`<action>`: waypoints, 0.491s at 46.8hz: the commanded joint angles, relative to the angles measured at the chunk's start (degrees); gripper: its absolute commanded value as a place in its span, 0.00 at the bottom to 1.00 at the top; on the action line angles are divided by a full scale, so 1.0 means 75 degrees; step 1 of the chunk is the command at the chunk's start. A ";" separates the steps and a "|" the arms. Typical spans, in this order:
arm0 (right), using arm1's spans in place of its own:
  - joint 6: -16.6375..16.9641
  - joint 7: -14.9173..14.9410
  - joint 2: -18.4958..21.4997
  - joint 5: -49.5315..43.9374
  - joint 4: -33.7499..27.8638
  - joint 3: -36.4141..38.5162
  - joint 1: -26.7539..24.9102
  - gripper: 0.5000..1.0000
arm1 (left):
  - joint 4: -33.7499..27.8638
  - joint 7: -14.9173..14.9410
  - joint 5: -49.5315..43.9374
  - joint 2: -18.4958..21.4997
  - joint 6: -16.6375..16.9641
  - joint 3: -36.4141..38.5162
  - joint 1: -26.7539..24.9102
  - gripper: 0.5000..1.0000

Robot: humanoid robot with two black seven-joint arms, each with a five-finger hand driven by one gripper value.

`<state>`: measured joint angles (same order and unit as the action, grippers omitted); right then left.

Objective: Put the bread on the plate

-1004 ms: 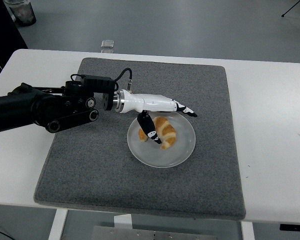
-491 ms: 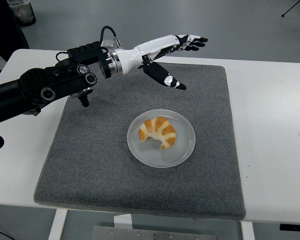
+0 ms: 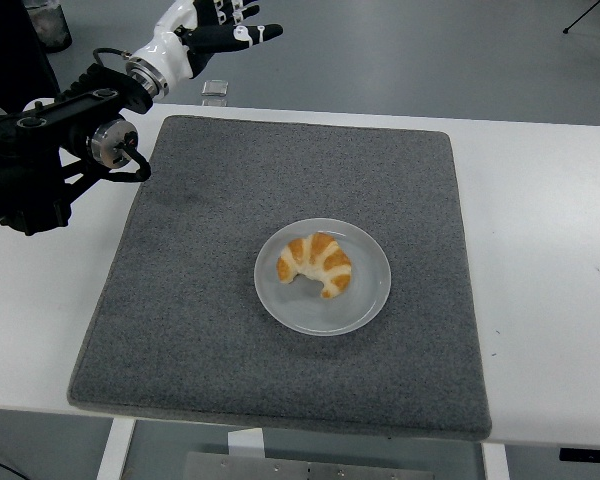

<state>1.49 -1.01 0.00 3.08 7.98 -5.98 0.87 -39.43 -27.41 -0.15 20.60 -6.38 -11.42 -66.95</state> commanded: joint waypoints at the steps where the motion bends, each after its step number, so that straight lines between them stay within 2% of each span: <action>1: 0.0000 0.0006 0.0000 0.0000 0.0002 0.0000 0.0001 0.90 | 0.0311 -0.0001 -0.0413 0.0019 -0.0028 -0.0047 0.0172 0.99; 13: 0.0000 -0.0006 0.0000 0.0000 0.0002 0.0000 0.0001 0.91 | 0.1144 -0.0001 -0.0754 -0.0016 -0.0063 -0.1136 0.0817 1.00; 23: 0.0000 0.0006 0.0000 0.0000 0.0002 -0.0012 0.0001 0.90 | 0.1296 0.0011 -0.0988 -0.0074 0.0042 -0.2331 0.1157 1.00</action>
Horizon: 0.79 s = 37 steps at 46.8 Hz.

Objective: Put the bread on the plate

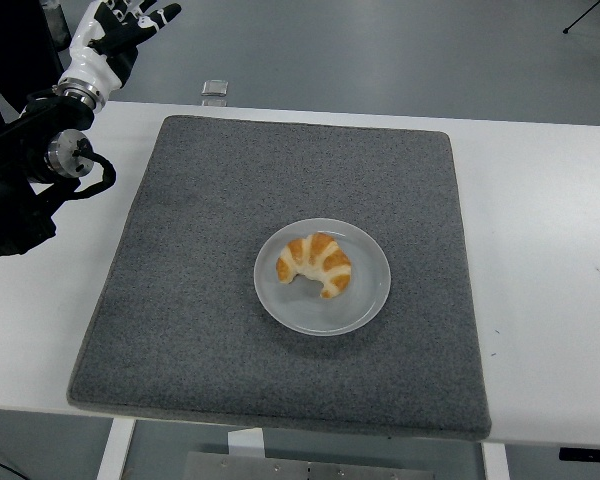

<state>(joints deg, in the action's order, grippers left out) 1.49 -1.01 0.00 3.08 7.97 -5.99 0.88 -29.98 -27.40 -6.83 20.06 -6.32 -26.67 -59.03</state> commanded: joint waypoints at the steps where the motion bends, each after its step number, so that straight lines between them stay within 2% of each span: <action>1: 0.0000 0.0005 0.0000 0.0000 0.0003 0.0001 0.0000 0.91 | 0.0036 0.0009 -0.0132 -0.0015 0.0045 -0.0369 0.0124 1.00; 6: 0.0000 -0.0006 0.0000 0.0000 -0.0008 -0.0010 0.0000 0.90 | 0.0025 0.0278 -0.0401 -0.0096 0.0080 -0.0463 0.0195 1.00; 11: 0.0000 0.0005 0.0000 0.0000 0.0003 0.0002 0.0000 0.90 | 0.0107 0.0571 -0.0893 -0.0354 0.0373 -0.0463 0.0288 1.00; 15: 0.0000 -0.0006 0.0000 0.0000 0.0003 0.0002 0.0000 0.91 | 0.0224 0.0572 -0.1023 -0.0518 0.0561 -0.0463 0.0300 1.00; 26: 0.0012 -0.0006 0.0000 0.0011 0.0003 0.0002 0.0000 0.90 | 0.0294 0.0572 -0.1385 -0.0882 0.0631 -0.0884 0.0499 1.00; 37: 0.0000 0.0005 0.0000 0.0000 0.0003 -0.0022 0.0000 0.90 | 0.0353 0.0560 -0.1456 -0.0905 0.0690 -0.1225 0.0640 1.00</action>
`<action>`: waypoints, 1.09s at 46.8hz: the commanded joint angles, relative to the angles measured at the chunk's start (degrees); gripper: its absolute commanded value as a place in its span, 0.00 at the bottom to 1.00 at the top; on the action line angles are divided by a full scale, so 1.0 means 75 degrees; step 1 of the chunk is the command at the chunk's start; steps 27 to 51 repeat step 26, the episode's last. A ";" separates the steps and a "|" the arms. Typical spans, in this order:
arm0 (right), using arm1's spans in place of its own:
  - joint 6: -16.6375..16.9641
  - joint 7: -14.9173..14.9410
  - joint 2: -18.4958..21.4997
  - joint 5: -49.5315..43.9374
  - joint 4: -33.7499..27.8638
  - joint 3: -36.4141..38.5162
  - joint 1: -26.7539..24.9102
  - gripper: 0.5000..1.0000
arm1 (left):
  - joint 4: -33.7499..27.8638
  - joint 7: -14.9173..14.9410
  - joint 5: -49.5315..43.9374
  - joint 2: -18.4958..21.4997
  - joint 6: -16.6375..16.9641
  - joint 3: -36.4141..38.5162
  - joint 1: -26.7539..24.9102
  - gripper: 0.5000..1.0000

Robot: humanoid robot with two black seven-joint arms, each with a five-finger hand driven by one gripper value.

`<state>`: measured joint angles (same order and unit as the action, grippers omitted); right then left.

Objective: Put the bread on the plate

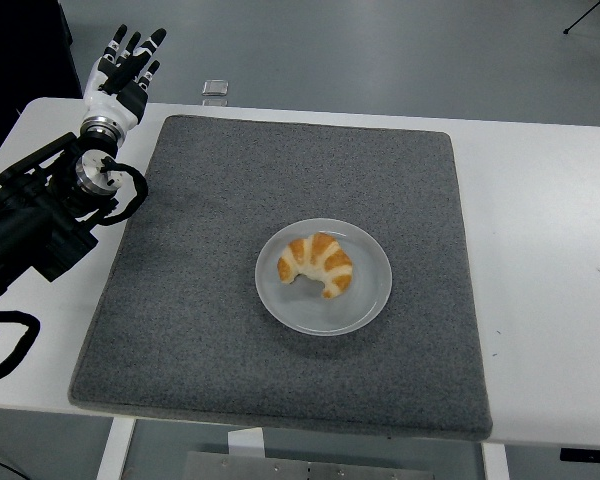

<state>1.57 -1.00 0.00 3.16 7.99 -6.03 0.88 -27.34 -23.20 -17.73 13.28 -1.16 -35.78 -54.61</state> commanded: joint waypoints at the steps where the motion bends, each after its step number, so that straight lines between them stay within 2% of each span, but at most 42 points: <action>1: -0.0010 0.0004 0.0000 -0.0012 0.0001 0.0007 0.0000 0.90 | 0.0001 0.0000 -0.0003 -0.0001 0.0002 -0.0022 0.0074 1.00; 51: 0.0061 0.0016 0.0000 0.0070 0.0001 0.0019 0.0000 0.90 | 0.0001 -0.0036 -0.0014 -0.0036 0.0002 -0.0046 0.0168 1.00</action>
